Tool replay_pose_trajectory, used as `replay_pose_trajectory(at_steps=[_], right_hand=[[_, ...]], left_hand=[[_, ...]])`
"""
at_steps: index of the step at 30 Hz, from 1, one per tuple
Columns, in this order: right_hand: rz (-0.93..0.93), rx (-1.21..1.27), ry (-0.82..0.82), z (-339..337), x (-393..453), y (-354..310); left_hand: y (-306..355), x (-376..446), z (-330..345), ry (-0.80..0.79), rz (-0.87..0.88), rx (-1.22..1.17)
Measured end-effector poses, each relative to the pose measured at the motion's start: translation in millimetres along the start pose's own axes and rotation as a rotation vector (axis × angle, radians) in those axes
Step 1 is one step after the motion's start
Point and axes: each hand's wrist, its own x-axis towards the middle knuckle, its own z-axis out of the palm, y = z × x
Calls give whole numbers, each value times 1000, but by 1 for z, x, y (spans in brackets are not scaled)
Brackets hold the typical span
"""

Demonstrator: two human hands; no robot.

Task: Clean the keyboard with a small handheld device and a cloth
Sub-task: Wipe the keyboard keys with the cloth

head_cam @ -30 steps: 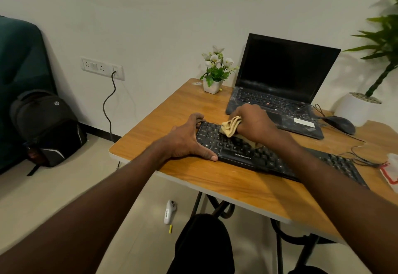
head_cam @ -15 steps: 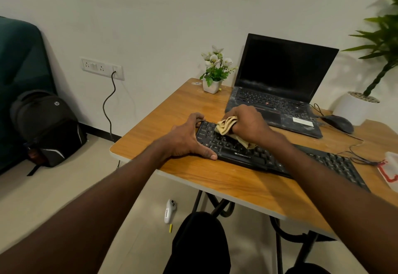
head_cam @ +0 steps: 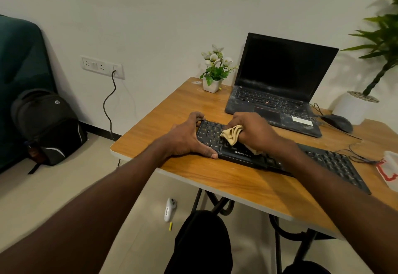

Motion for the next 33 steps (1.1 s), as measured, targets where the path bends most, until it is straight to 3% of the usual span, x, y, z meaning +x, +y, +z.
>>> replay_pose_trajectory(at_steps=[5, 10, 14, 16, 19, 23, 33], right_hand=[[110, -17, 116, -2, -6, 10], [-47, -130, 57, 4, -23, 8], [70, 55, 83, -1, -15, 14], [132, -40, 185, 6, -15, 11], [92, -179, 200, 17, -17, 3], [80, -78, 185, 20, -17, 2], [122, -40, 586, 50, -41, -7]], left_hand=[[-2, 3, -1, -13, 6, -12], [-3, 3, 1, 5, 7, -5], [-3, 4, 0, -8, 11, -11], [-2, 5, -1, -14, 13, -14], [-2, 4, 0, -6, 10, -17], [-3, 4, 1, 2, 11, -14], [2, -1, 3, 12, 34, 61]])
